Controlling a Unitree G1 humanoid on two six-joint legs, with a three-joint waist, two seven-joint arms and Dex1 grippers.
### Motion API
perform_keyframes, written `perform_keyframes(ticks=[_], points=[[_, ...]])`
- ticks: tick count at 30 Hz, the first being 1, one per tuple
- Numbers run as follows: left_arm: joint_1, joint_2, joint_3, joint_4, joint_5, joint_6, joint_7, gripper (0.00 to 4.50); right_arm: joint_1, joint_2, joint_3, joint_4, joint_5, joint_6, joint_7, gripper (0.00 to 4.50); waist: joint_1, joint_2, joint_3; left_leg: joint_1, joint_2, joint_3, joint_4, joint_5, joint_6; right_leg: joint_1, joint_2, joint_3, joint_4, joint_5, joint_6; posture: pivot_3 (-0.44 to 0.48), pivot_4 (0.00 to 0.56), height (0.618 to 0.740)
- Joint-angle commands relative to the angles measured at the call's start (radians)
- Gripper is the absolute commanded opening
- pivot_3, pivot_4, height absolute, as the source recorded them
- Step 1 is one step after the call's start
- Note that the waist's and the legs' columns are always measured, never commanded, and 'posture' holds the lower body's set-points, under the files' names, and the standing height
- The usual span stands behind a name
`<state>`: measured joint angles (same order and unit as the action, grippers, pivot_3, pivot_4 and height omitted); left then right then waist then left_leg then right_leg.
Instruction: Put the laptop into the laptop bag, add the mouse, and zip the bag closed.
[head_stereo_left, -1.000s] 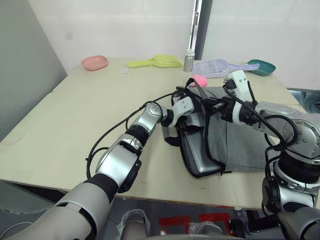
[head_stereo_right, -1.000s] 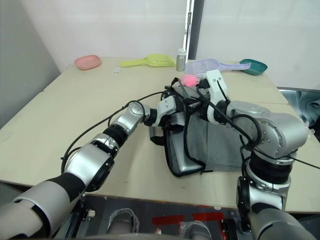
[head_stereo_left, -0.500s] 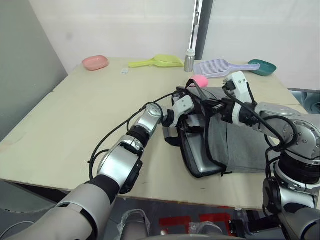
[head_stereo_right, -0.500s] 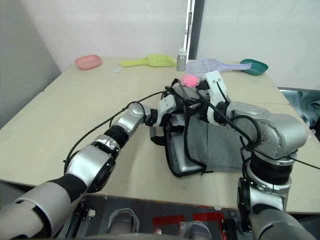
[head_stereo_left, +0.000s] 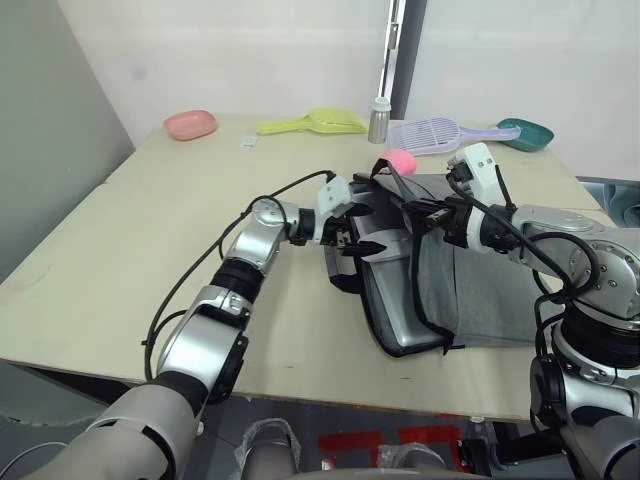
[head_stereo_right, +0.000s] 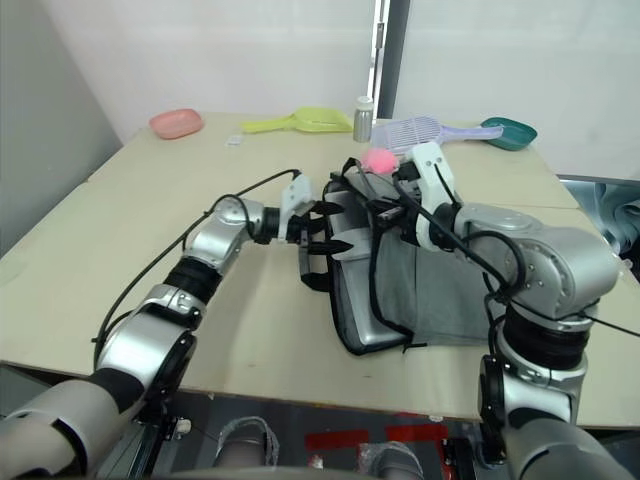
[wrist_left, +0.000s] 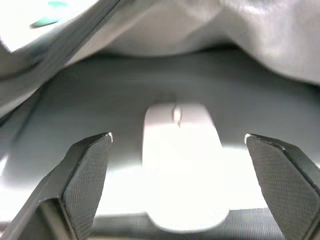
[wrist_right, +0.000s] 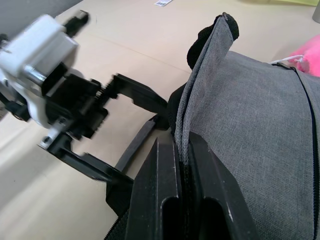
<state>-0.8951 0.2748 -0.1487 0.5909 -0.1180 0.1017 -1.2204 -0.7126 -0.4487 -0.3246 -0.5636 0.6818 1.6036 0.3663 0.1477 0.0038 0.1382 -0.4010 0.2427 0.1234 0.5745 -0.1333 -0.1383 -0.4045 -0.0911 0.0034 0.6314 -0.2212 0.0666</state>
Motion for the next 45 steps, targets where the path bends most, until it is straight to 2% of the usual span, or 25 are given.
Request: perform_keyframes(ticks=[1, 6, 9, 12, 16, 24, 34, 45], points=[[0.047, 0.073, 0.010, -0.119, -0.029, 0.023, -0.050, 4.48, -0.011, -0.007, -0.026, -0.044, 0.022, -0.020, 0.011, 0.00, -0.001, 0.000, 0.000, 0.000, 0.000, 0.000, 0.000, 0.000, 0.000, 0.000, 0.000, 0.000, 0.000, 0.000, 0.000, 0.000, 0.150, 0.740], [0.103, 0.127, 0.014, -0.153, -0.020, 0.015, -0.024, 4.48, -0.011, -0.004, -0.021, -0.040, 0.020, -0.025, 0.010, 0.00, 0.001, 0.000, 0.000, 0.000, 0.000, 0.000, 0.000, 0.000, -0.001, 0.000, 0.000, 0.000, 0.000, 0.000, 0.000, 0.000, 0.150, 0.740], [0.150, 0.163, 0.040, -0.228, -0.085, 0.063, -0.074, 4.48, -0.011, 0.000, -0.021, -0.041, 0.021, -0.024, 0.009, 0.00, -0.002, 0.000, 0.000, 0.000, 0.000, 0.000, 0.000, 0.000, -0.001, 0.000, 0.000, 0.000, 0.000, 0.000, 0.000, 0.000, 0.150, 0.740], [0.167, 0.173, 0.029, -0.229, -0.096, 0.074, -0.082, 4.48, -0.010, 0.002, -0.020, -0.039, 0.022, -0.028, 0.008, 0.00, -0.002, 0.001, 0.000, 0.000, 0.000, 0.000, -0.001, 0.000, -0.001, 0.000, 0.000, -0.001, 0.000, 0.000, 0.000, 0.000, 0.150, 0.740], [0.150, 0.132, 0.021, -0.197, -0.110, 0.088, -0.052, 4.48, -0.015, 0.005, -0.016, -0.033, 0.023, -0.031, 0.007, 0.00, -0.001, 0.001, 0.000, 0.000, 0.000, 0.000, -0.001, 0.000, -0.001, 0.000, 0.000, 0.000, 0.000, 0.000, 0.000, 0.000, 0.150, 0.740], [0.052, 0.020, 0.023, 0.019, -0.076, 0.037, 0.025, 4.48, -0.021, 0.012, -0.017, -0.037, 0.022, -0.029, -0.003, 0.00, -0.002, 0.001, 0.000, 0.000, 0.000, 0.000, -0.001, 0.000, -0.001, 0.000, 0.000, 0.000, 0.000, 0.001, 0.001, 0.000, 0.150, 0.740], [0.023, -0.045, -0.010, 0.076, -0.048, -0.016, 0.047, 4.48, -0.019, 0.018, -0.026, -0.046, 0.025, -0.025, -0.011, 0.00, -0.001, 0.000, 0.000, 0.000, 0.000, 0.000, -0.001, 0.000, -0.001, 0.000, 0.000, 0.000, 0.000, 0.001, 0.002, 0.000, 0.150, 0.740], [-0.023, -0.100, -0.043, 0.234, 0.028, -0.096, 0.069, 4.48, -0.023, 0.030, -0.022, -0.048, 0.024, -0.025, -0.023, 0.00, -0.001, 0.001, 0.000, 0.000, 0.000, 0.000, -0.001, 0.000, -0.001, 0.000, 0.000, 0.000, 0.000, 0.001, 0.002, 0.000, 0.150, 0.740]])
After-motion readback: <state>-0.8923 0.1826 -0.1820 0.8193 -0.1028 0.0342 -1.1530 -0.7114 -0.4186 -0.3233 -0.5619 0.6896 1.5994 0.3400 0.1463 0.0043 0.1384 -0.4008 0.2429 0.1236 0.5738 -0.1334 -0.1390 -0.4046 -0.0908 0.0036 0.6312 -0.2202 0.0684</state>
